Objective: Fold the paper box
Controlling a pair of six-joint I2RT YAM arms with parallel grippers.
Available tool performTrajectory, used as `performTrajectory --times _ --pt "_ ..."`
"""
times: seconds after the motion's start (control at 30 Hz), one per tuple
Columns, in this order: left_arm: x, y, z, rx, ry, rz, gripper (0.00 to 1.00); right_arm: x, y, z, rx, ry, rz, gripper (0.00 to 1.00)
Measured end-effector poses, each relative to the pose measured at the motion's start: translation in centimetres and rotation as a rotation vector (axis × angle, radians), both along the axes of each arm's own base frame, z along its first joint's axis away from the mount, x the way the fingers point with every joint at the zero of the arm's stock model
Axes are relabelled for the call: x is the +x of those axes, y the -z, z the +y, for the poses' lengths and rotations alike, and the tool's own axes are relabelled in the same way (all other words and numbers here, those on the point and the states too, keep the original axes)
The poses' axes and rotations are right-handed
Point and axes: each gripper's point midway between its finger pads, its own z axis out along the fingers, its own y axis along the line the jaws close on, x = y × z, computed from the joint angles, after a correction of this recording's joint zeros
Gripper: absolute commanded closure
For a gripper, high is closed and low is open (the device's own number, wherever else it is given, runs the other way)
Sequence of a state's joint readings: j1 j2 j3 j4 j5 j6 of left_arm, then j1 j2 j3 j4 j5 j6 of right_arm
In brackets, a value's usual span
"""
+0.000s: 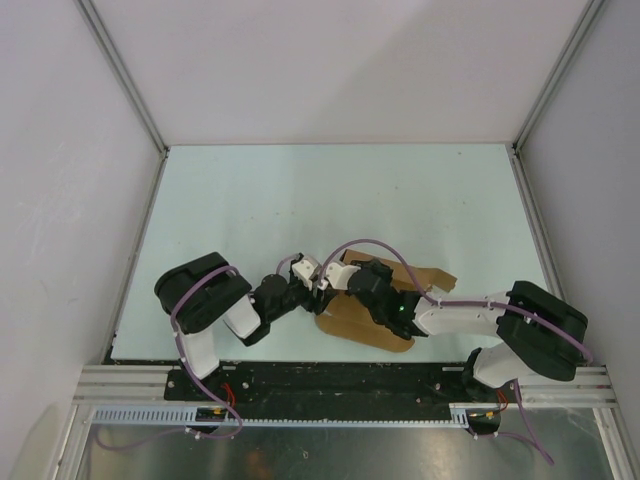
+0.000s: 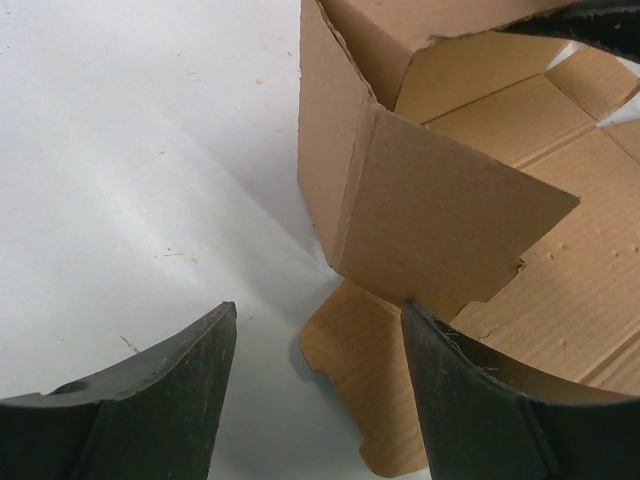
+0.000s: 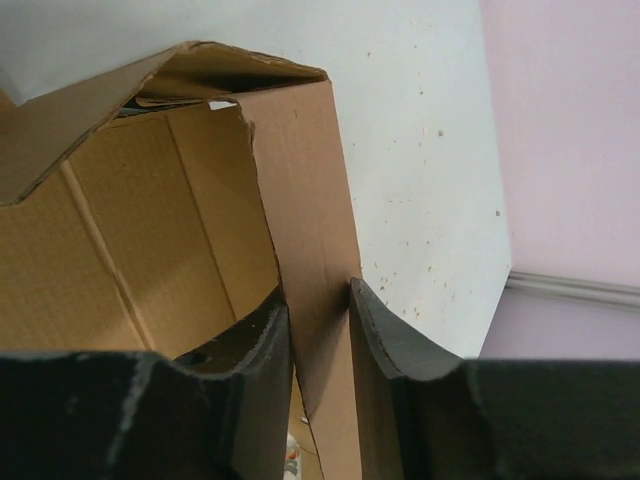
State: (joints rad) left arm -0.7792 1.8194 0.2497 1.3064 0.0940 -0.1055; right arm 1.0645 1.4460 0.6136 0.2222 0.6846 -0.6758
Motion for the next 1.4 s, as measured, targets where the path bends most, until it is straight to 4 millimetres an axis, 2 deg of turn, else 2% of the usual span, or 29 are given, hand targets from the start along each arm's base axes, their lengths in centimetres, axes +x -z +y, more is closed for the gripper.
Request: performTrajectory --times 0.2,0.4,0.6,1.07,1.3,1.4 --pt "0.2 -0.4 0.1 -0.005 -0.011 -0.011 0.28 -0.4 0.4 0.2 0.016 -0.005 0.006 0.6" --pt "0.4 -1.6 0.1 -0.025 -0.018 -0.037 0.28 -0.6 0.6 0.3 0.026 -0.01 0.011 0.59" --pt "0.5 -1.8 0.0 -0.026 -0.017 -0.049 0.28 -0.6 0.7 0.4 0.043 -0.005 0.012 0.58" --pt "1.5 -3.6 -2.0 -0.063 0.032 -0.096 0.26 -0.9 0.6 0.5 0.078 -0.011 0.027 0.57" --pt "1.7 -2.6 -2.2 -0.039 0.041 -0.09 0.14 -0.8 0.6 0.5 0.101 -0.012 0.038 0.57" --pt "1.8 -2.4 -2.3 -0.034 0.042 -0.094 0.12 -0.8 0.6 0.5 0.107 -0.013 0.043 0.57"
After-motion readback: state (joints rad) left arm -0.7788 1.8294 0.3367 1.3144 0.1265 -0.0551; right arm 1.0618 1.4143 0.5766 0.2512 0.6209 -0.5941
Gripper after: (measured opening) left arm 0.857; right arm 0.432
